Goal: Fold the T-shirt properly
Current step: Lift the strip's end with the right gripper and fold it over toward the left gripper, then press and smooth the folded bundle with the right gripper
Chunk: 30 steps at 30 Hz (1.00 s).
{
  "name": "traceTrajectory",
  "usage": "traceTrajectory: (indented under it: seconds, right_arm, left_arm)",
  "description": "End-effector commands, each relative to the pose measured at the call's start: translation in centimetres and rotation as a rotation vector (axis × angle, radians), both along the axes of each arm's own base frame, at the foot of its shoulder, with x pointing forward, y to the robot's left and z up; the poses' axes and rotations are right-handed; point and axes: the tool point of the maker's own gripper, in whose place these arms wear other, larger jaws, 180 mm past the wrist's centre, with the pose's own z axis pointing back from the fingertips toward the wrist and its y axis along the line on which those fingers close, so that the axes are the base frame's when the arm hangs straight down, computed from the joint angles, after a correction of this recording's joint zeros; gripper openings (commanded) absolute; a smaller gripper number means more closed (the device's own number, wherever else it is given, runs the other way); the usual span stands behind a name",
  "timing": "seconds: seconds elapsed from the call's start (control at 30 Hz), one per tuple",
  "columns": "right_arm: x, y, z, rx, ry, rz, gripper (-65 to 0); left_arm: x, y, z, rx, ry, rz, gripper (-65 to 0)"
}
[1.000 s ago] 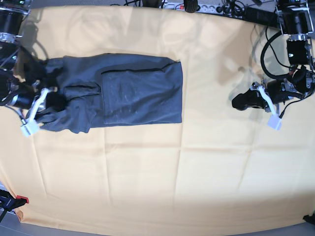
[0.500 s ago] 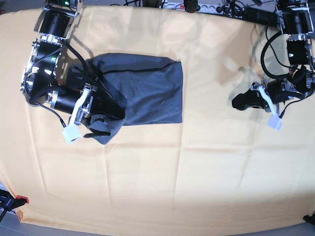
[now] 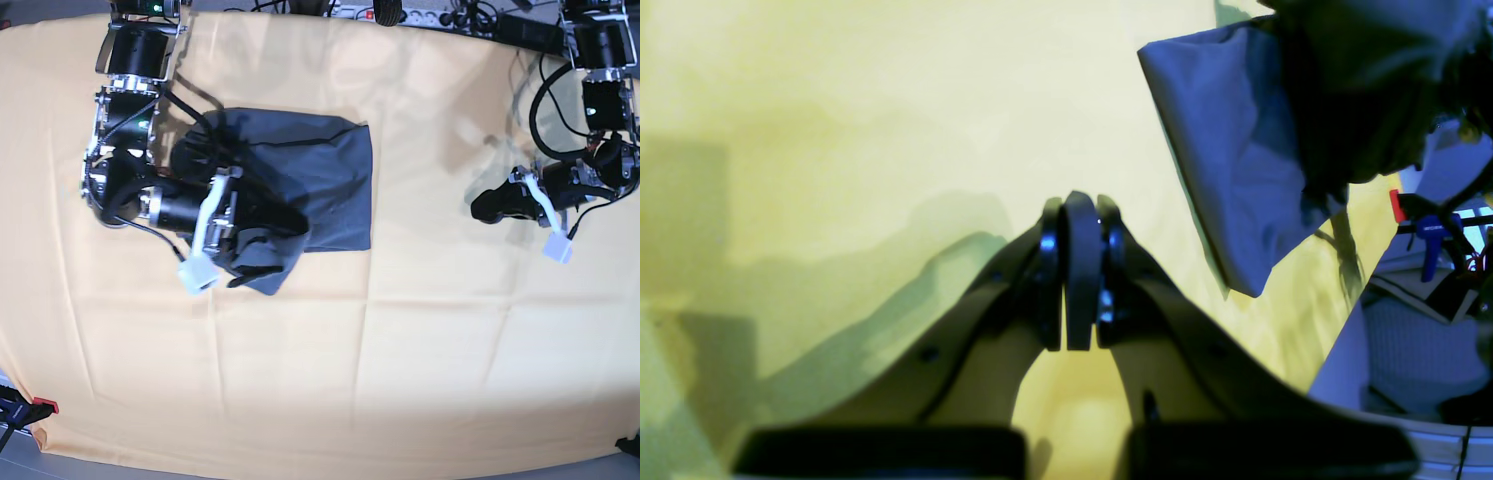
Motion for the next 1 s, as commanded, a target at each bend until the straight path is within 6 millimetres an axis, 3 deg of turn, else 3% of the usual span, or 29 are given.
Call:
traceTrajectory:
  seconds: [0.0,0.07,0.13,0.27,0.3,0.4,0.43,0.57,0.73,0.97]
  right_arm:
    - [0.2,0.9,1.9,0.050,-0.051,0.023,-65.0]
    - [-0.8,2.7,1.9,0.054,-0.047,0.085,-65.0]
    - [-1.2,3.9,0.0,-0.047,-0.039,0.114,-65.0]
    - [-0.8,5.5,-1.0,-0.113,-0.070,0.098,-64.4]
    - [-0.9,5.8,-1.1,-0.121,-0.075,0.106,-57.6]
    - [-1.2,6.5,-1.0,-0.139,-0.087,0.147,-24.0]
    - [-1.2,6.6,-0.5,-0.130,-0.095,0.156,-17.6]
    - [-1.4,7.0,3.7,-0.008,-0.150,0.249,-16.4]
    - [0.8,5.6,9.5,0.026,-0.341,0.207,-17.0]
    - [3.5,0.0,9.7,-0.084,-0.385,0.088,-17.1]
  left_arm:
    - [0.8,0.3,1.6,-0.009,-0.052,0.005,-65.0]
    - [0.8,0.3,1.6,-0.009,-0.053,0.005,-65.0]
    - [0.8,0.3,1.6,-0.010,-0.053,0.005,-65.0]
    - [0.8,0.3,1.6,-0.010,-0.053,0.006,-65.0]
    - [0.8,0.3,1.6,-0.009,-0.052,0.005,-65.0]
    - [0.8,0.3,1.6,-0.009,-0.053,0.006,-65.0]
    - [0.8,0.3,1.6,-0.009,-0.053,0.006,-65.0]
    - [0.8,0.3,1.6,-0.009,-0.053,0.005,-65.0]
    - [0.8,0.3,1.6,-0.009,-0.053,0.006,-65.0]
    - [0.8,0.3,1.6,-0.009,-0.053,0.005,-65.0]
